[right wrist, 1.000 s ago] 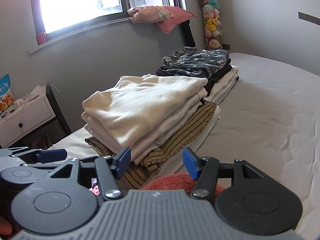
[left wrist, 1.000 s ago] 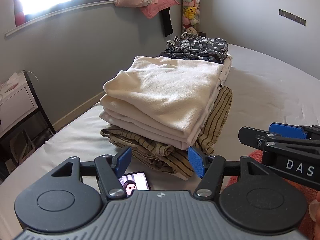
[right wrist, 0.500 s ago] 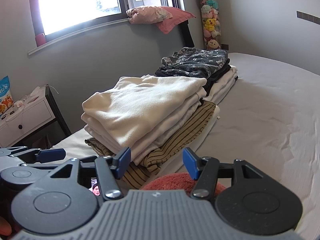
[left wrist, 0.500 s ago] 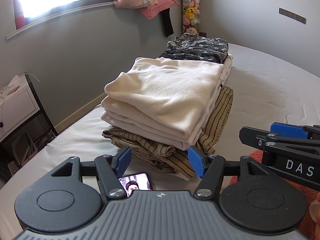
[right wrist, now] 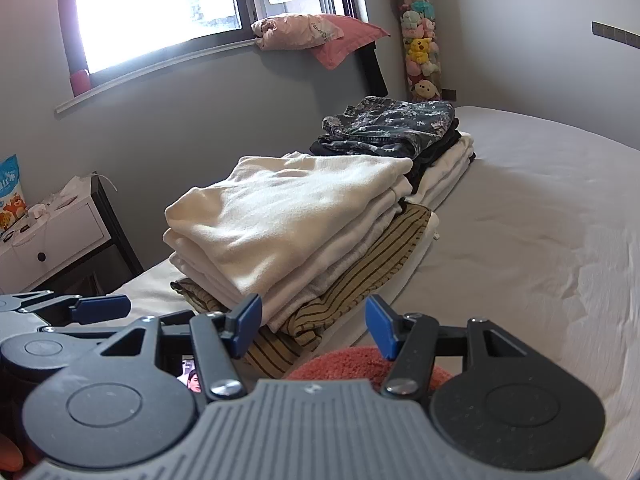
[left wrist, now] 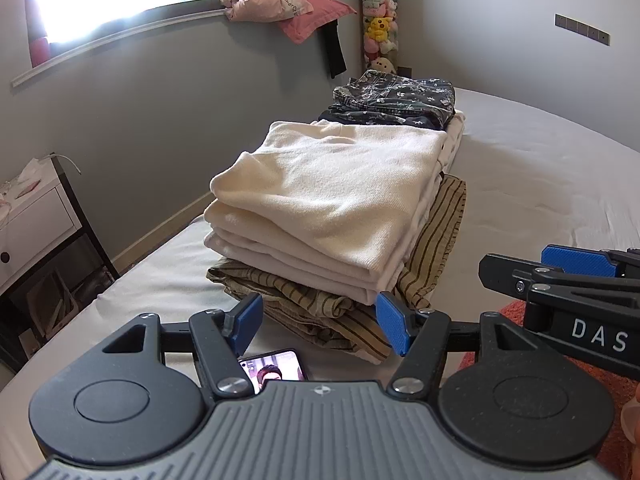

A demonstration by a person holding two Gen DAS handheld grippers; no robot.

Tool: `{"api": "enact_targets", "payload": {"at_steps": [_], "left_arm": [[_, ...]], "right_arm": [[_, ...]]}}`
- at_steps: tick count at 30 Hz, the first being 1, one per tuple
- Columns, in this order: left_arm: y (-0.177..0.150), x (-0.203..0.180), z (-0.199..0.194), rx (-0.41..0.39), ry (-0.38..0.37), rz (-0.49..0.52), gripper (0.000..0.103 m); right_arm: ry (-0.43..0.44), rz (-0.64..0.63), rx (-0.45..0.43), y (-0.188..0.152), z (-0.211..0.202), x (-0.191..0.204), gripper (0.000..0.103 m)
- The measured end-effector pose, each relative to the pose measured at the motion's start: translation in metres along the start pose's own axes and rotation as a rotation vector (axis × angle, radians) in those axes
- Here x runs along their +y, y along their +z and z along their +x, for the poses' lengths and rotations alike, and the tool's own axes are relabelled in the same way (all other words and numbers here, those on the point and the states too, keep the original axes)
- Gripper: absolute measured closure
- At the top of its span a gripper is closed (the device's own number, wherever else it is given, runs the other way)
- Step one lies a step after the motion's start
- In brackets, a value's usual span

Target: Fold clothes

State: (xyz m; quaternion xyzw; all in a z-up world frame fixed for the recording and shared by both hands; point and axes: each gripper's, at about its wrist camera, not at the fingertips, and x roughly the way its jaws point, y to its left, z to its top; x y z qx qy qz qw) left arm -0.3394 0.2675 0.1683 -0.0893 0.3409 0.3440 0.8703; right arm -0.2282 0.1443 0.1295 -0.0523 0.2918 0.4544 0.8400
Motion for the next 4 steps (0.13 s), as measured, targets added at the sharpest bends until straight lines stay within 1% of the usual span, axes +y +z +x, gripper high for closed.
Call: {"api": "enact_targets", "payload": {"at_steps": [4], "left_arm": [[-0.0001,-0.0003,0.0000,-0.001,-0.001,0.001,0.029]], "right_arm": [[0.003,0.004,0.001,-0.0001,-0.0001,-0.0009,0.042]]}}
